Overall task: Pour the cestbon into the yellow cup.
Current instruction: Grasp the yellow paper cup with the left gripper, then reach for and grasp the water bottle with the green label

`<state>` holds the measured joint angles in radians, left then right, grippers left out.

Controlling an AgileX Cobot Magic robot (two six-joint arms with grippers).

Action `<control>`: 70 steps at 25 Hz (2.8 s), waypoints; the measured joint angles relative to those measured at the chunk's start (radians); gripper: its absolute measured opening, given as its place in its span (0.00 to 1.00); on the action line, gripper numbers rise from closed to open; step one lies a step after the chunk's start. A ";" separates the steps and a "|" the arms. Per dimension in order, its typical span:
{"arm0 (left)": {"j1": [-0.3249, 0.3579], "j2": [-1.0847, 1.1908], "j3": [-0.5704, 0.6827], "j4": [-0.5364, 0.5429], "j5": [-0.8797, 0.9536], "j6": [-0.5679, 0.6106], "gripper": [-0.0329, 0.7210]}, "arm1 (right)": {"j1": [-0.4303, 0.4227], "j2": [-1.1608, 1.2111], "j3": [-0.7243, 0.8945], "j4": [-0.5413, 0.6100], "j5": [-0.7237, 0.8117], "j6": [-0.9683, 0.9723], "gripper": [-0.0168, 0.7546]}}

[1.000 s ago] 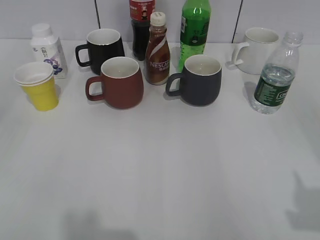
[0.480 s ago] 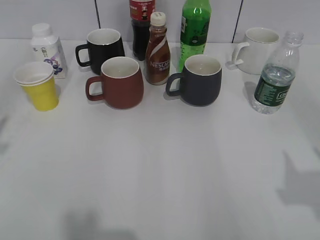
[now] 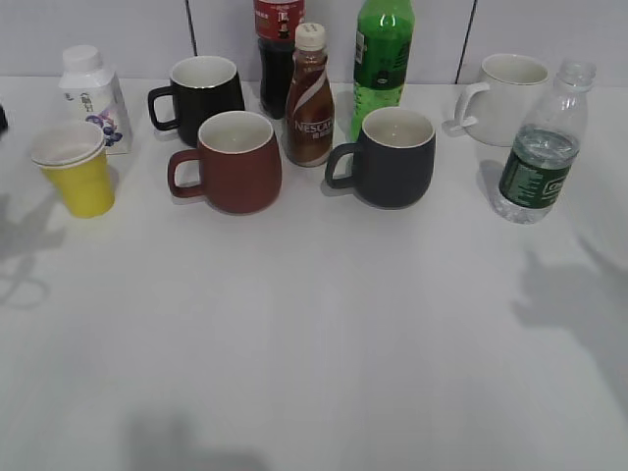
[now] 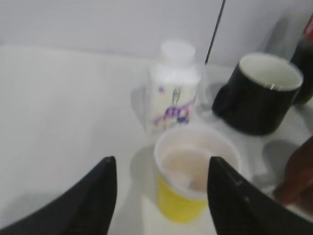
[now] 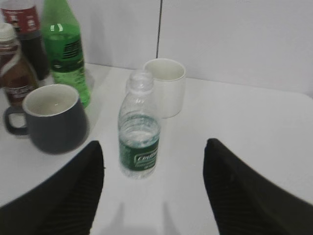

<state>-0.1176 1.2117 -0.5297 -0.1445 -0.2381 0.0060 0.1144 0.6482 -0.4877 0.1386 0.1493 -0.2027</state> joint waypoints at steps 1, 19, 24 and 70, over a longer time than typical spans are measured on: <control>0.000 0.026 0.010 -0.007 -0.006 0.000 0.64 | 0.000 0.028 0.000 -0.003 -0.038 0.000 0.65; -0.002 0.367 0.245 0.190 -0.646 -0.039 0.80 | 0.000 0.518 0.000 -0.005 -0.436 0.121 0.65; -0.002 0.514 0.245 0.217 -0.861 -0.045 0.87 | 0.000 0.556 0.000 -0.005 -0.505 0.139 0.65; -0.002 0.885 -0.068 0.283 -0.985 -0.035 0.63 | 0.063 0.561 0.125 -0.129 -0.588 0.237 0.61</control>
<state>-0.1194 2.0969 -0.5976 0.1383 -1.2233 -0.0287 0.1778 1.2088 -0.3631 0.0091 -0.4389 0.0346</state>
